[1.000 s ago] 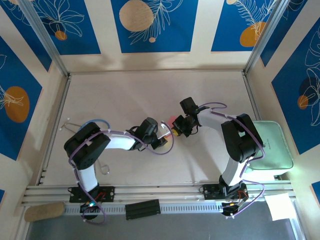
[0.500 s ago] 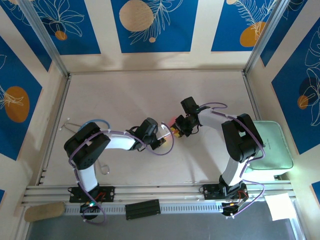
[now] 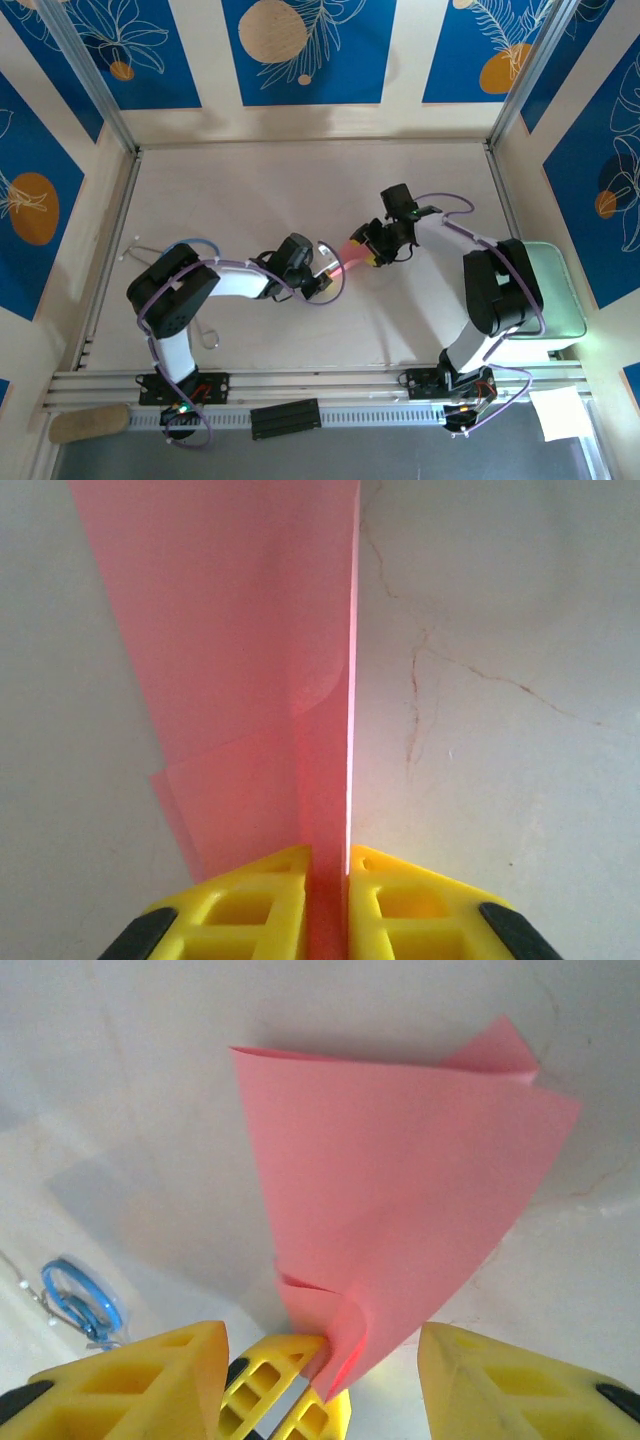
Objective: Fold a paper plane with a square sheet of paper (pick it up from the middle)
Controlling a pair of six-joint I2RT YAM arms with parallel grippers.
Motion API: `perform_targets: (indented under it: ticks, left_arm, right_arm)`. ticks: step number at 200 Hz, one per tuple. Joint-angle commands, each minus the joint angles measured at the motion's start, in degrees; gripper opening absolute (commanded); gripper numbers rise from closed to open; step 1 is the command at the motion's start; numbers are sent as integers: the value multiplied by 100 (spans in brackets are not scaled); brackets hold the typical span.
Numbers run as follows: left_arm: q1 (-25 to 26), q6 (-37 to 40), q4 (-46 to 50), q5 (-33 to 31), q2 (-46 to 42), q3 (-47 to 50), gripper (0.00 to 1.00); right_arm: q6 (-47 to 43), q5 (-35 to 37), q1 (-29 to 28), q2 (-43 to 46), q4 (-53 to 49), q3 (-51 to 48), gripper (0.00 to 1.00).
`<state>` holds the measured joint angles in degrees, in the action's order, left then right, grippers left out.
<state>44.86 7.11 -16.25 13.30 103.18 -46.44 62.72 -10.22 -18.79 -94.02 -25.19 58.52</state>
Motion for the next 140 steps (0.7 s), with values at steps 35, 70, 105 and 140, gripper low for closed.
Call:
perform_targets:
  ticks: [35,70,105,140]
  left_arm:
    - [-200,-984,670,855,143,-438,14]
    - [-291,-1529,862,1156,314,-651,12]
    - [-425,-2198,818,1575,468,-779,8]
    - [-524,-2887,880,1969,553,-967,6]
  right_arm:
    - [-942,-456,340,812,1071,-943,54]
    - [-1255,-827,430,1058,1736,-1442,54]
    - [-1386,-1256,451,1018,2446,-1792,53]
    - [-1528,-1620,424,821,2906,-1894,51]
